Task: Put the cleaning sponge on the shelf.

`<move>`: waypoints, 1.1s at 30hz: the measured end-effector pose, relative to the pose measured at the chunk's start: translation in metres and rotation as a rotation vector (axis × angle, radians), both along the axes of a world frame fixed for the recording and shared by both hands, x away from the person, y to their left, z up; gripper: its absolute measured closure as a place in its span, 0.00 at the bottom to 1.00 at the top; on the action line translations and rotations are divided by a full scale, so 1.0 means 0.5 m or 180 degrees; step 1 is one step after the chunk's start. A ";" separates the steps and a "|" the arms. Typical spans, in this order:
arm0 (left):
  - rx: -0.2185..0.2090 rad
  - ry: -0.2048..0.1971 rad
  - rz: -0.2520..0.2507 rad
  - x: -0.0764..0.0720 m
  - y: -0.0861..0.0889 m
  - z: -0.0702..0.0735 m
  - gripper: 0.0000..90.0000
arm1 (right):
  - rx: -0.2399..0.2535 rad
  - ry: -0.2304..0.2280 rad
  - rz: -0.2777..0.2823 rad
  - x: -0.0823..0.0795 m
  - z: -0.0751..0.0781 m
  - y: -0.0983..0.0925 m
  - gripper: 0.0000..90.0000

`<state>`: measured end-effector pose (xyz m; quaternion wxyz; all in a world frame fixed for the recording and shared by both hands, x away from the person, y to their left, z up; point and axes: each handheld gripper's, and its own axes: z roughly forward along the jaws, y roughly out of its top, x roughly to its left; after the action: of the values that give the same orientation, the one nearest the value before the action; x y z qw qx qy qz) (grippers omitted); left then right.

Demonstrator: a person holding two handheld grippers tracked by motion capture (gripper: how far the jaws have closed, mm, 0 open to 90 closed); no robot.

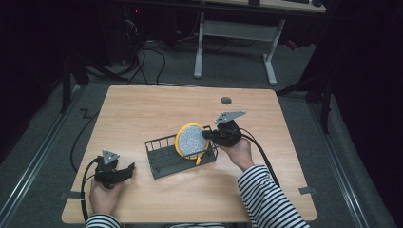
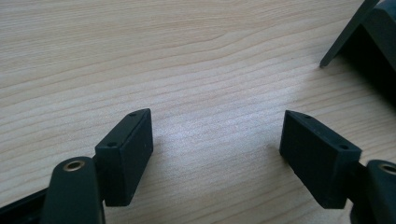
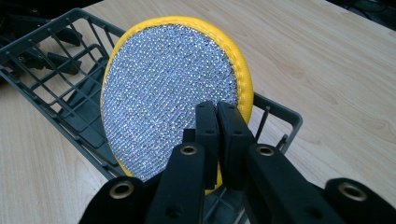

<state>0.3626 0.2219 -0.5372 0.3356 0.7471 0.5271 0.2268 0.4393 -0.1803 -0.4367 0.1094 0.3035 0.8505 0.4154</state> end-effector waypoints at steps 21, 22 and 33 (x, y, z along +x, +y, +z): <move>-0.0003 -0.0001 -0.0003 0.000 0.000 0.000 0.29 | 0.0140 -0.0207 -0.0452 -0.017 0.040 -0.039 0.55; -0.0002 -0.0001 -0.0003 0.000 0.000 0.000 0.29 | 0.0150 -0.0213 -0.0477 -0.018 0.045 -0.043 0.55; -0.0004 -0.0001 -0.0001 0.000 0.000 0.000 0.29 | 0.0288 -0.0190 -0.0786 -0.043 0.069 -0.126 0.59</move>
<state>0.3624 0.2220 -0.5373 0.3362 0.7469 0.5271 0.2265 0.4178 -0.2434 -0.4023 0.1712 0.3981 0.7834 0.4456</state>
